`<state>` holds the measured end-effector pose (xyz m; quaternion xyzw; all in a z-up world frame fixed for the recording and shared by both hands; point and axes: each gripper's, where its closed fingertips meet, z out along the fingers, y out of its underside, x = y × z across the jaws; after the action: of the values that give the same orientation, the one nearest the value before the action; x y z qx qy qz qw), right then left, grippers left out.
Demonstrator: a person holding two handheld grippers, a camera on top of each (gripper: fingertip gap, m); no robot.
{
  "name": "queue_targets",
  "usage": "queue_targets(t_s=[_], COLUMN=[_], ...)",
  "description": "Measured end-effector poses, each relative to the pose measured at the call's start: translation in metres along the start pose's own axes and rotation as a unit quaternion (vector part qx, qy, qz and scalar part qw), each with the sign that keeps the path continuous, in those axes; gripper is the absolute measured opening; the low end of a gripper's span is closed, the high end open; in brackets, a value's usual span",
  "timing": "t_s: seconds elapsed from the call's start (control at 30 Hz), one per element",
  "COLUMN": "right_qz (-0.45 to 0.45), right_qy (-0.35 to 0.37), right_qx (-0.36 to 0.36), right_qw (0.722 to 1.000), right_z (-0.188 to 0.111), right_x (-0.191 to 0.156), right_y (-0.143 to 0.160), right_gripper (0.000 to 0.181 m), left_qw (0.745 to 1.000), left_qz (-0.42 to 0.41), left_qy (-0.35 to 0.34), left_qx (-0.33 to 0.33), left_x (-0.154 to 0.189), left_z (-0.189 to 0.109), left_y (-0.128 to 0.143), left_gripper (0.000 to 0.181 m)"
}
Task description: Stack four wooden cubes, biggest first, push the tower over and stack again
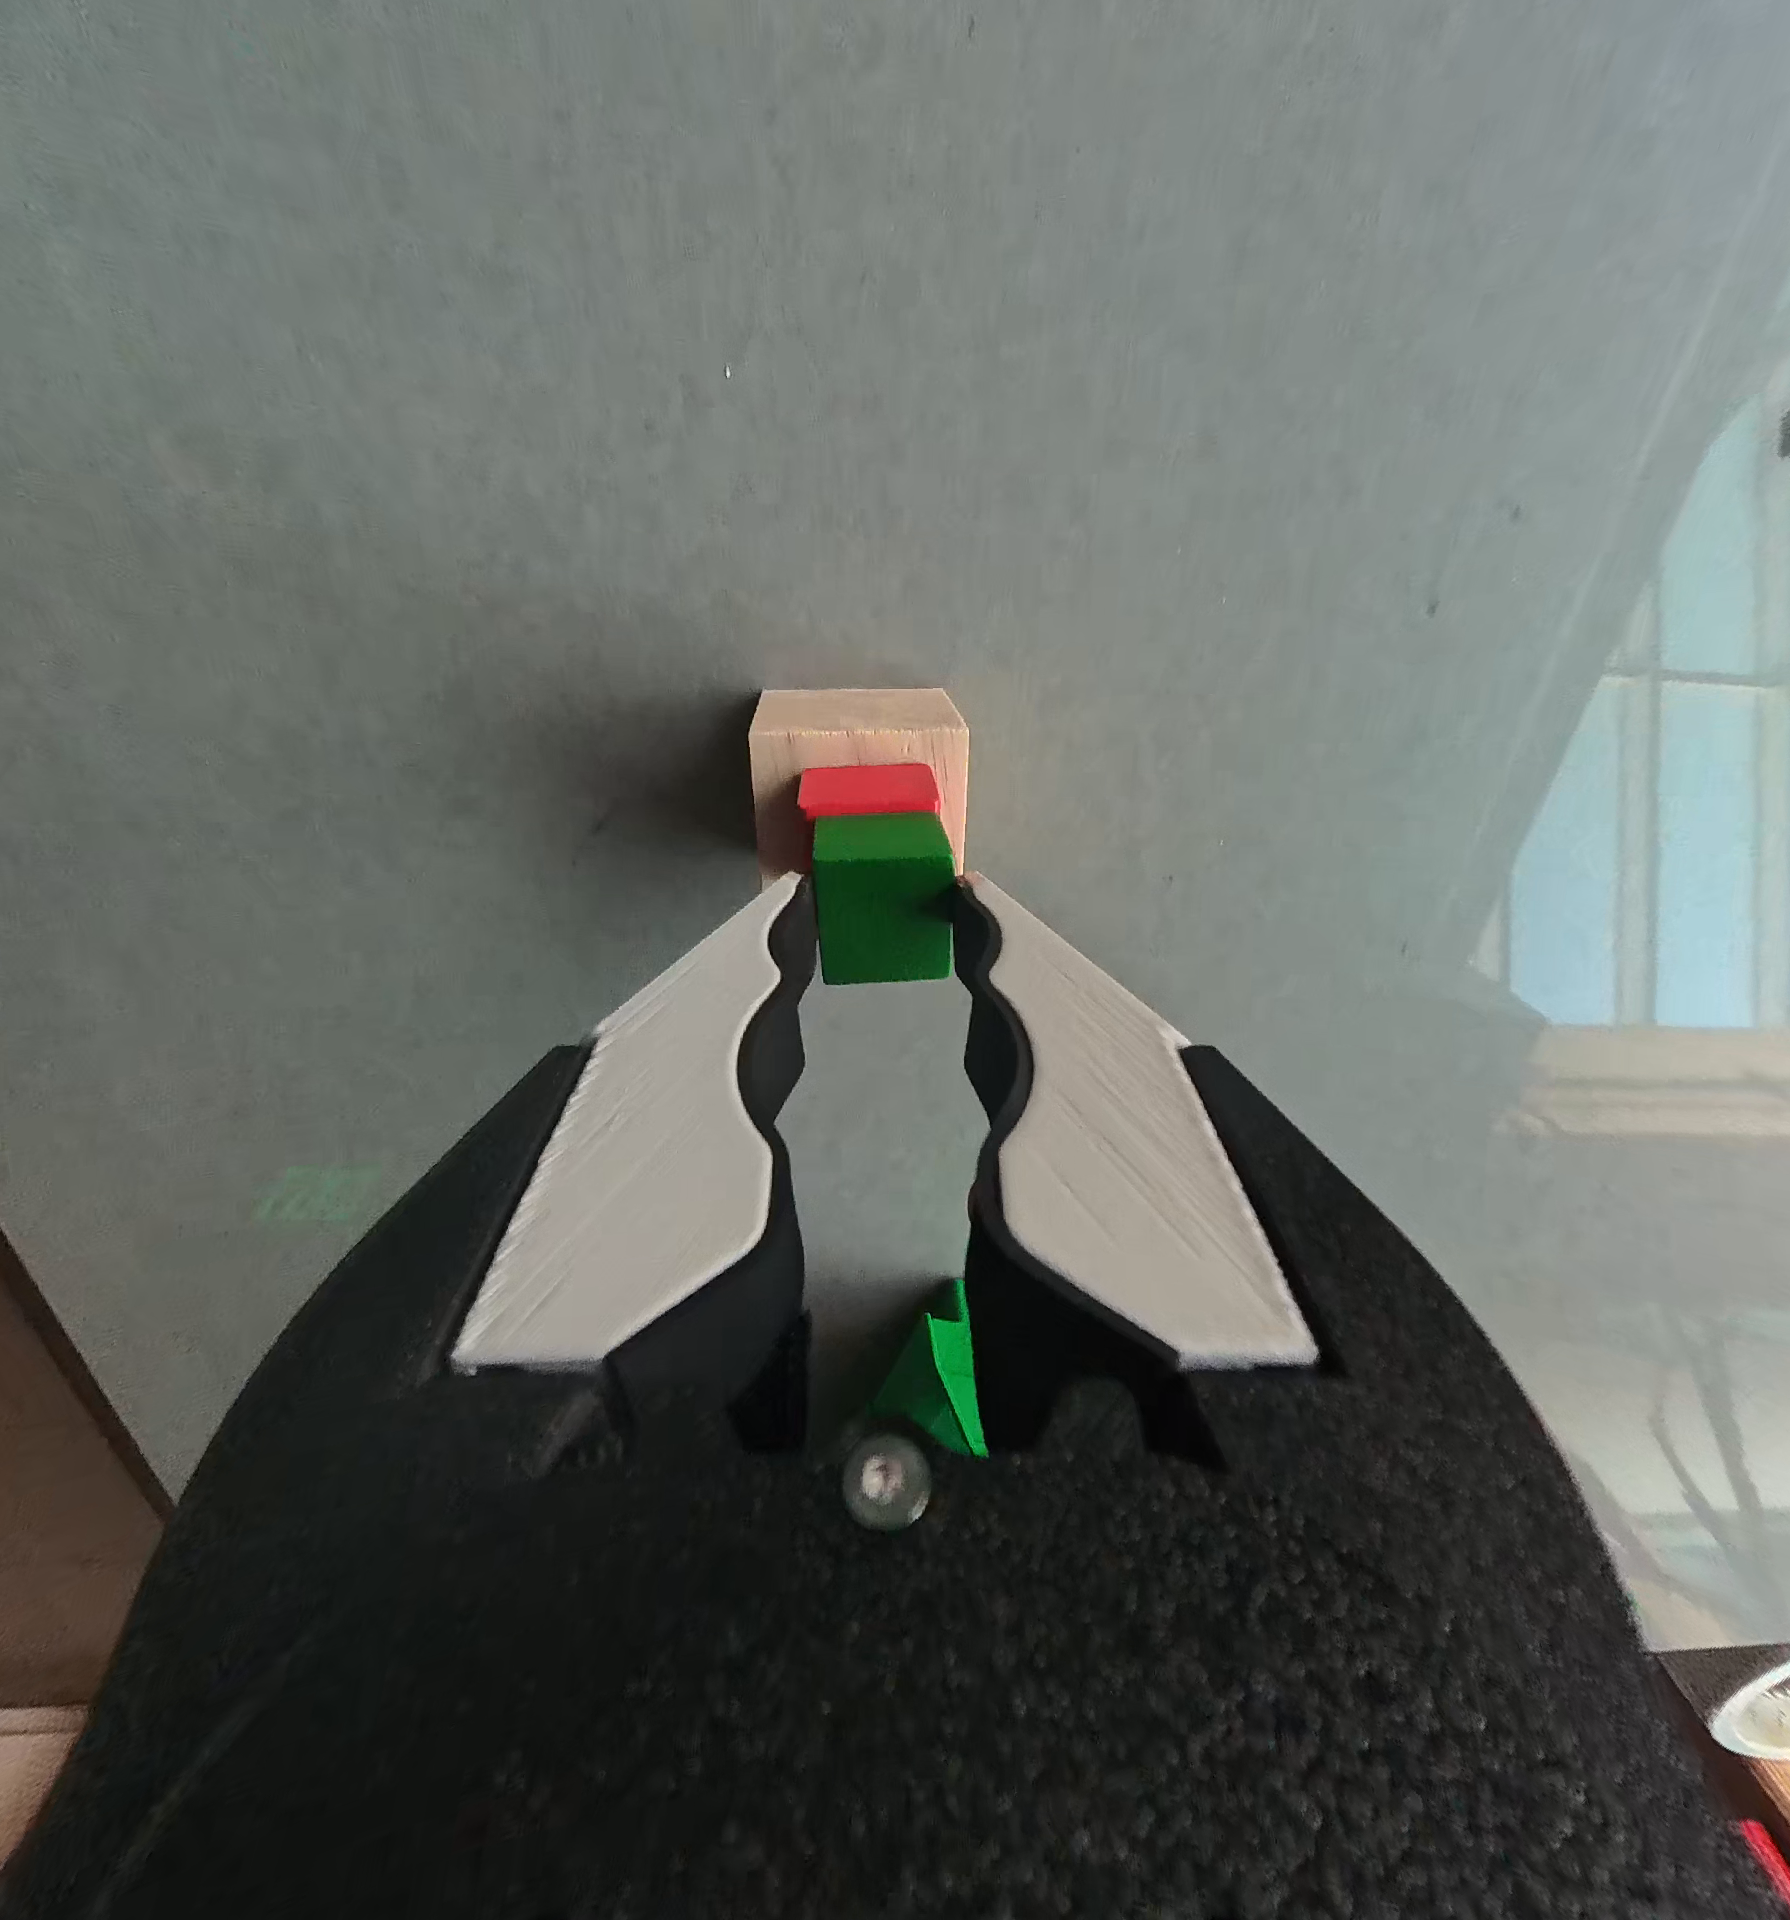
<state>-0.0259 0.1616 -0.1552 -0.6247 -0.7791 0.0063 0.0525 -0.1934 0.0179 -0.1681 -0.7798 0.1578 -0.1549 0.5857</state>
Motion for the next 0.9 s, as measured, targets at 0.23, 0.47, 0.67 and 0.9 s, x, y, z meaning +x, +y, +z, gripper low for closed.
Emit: queue_targets(t_s=[0.23, 0.47, 0.67, 0.9], right_qz=[0.002, 0.008, 0.009, 0.013], right_qy=[0.000, 0.001, 0.001, 0.000], right_qx=[-0.005, -0.009, -0.007, -0.002], right_qw=[1.000, 1.000, 1.000, 1.000], right_z=[0.0003, 0.0003, 0.0003, 0.0007], right_x=[0.0001, 0.0004, -0.0002, -0.0005], right_y=[-0.0006, 0.0005, 0.0007, -0.0003], right_gripper=[0.026, 0.026, 0.026, 0.027], left_qw=[1.000, 1.000, 1.000, 1.000], left_qz=[-0.003, -0.003, -0.003, -0.003], left_qy=[-0.003, -0.001, -0.001, -0.002], left_qx=[0.003, 0.003, 0.003, 0.002], left_x=[-0.0019, -0.0019, -0.0022, -0.0022], left_z=[-0.0024, -0.0023, -0.0022, -0.0020], left_y=[-0.0002, -0.0002, 0.0001, 0.0003], left_gripper=[0.060, 0.060, 0.060, 0.060])
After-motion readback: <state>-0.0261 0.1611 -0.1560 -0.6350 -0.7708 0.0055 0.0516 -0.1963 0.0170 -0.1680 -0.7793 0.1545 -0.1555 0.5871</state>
